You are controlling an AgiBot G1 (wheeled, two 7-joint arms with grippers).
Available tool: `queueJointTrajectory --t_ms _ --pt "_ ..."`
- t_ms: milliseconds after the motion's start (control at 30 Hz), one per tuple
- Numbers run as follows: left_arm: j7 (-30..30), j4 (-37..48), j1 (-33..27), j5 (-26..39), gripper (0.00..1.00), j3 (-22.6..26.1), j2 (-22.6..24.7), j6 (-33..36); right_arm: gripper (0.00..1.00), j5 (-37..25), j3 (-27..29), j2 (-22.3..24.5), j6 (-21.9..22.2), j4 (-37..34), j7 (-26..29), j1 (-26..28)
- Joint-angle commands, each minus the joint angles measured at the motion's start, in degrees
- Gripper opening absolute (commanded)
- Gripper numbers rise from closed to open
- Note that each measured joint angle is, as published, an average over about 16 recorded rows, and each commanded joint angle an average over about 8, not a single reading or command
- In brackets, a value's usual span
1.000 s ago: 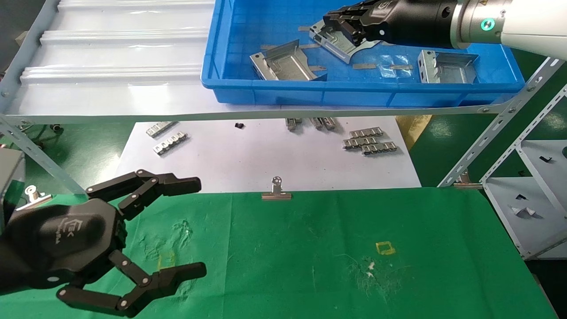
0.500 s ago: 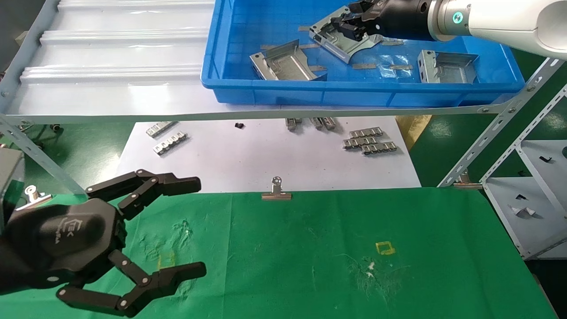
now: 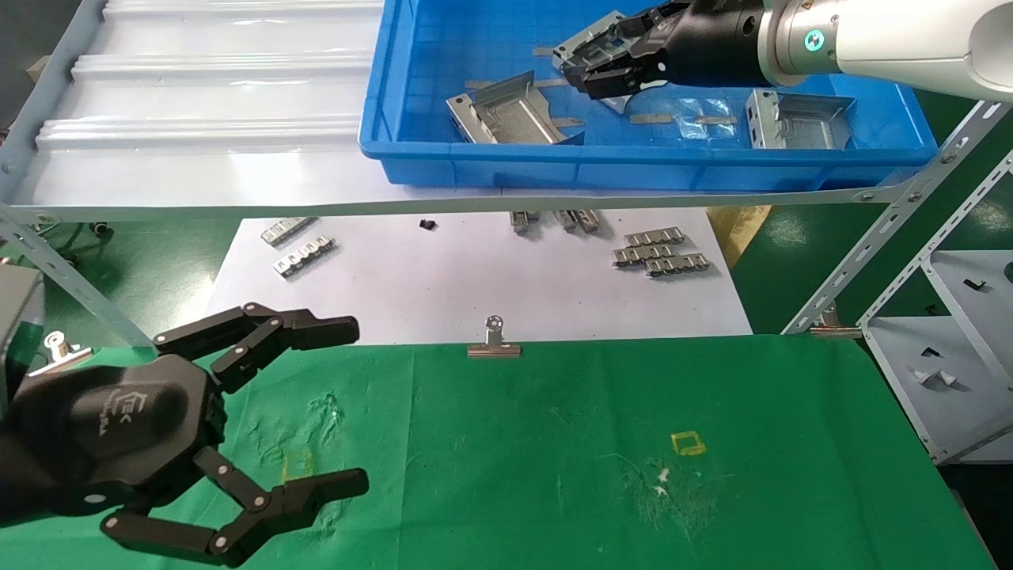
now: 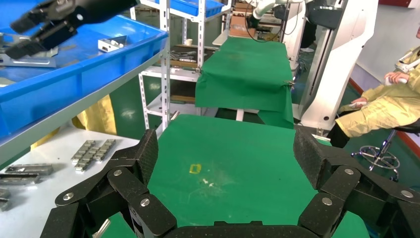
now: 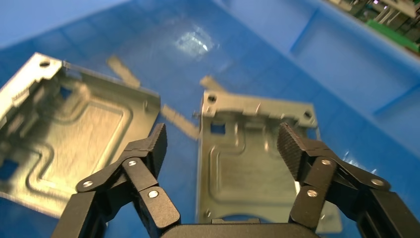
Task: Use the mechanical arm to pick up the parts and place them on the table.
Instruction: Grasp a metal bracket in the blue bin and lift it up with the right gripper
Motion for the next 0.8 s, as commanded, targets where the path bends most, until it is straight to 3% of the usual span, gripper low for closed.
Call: queueJointTrajectory --t_ms 33,100,133,800 --pt "0.0 0.0 0.0 0.0 1.0 0.0 0.0 0.0 0.27 -0.56 -0.39 0.0 -0.39 -0.2 0.42 -0.18" --pt "0.0 0.0 0.0 0.0 1.0 0.0 0.0 0.0 0.06 -0.76 -0.53 -0.09 -0.09 -0.11 0.85 -0.49" --pt "0.0 0.0 0.0 0.0 1.0 0.0 0.0 0.0 0.01 -0.79 -0.56 -0.14 0.06 -0.03 1.06 -0.64" --pt "0.0 0.0 0.0 0.0 1.0 0.0 0.0 0.0 0.0 0.67 0.17 -0.55 2.57 2.88 3.61 -3.61"
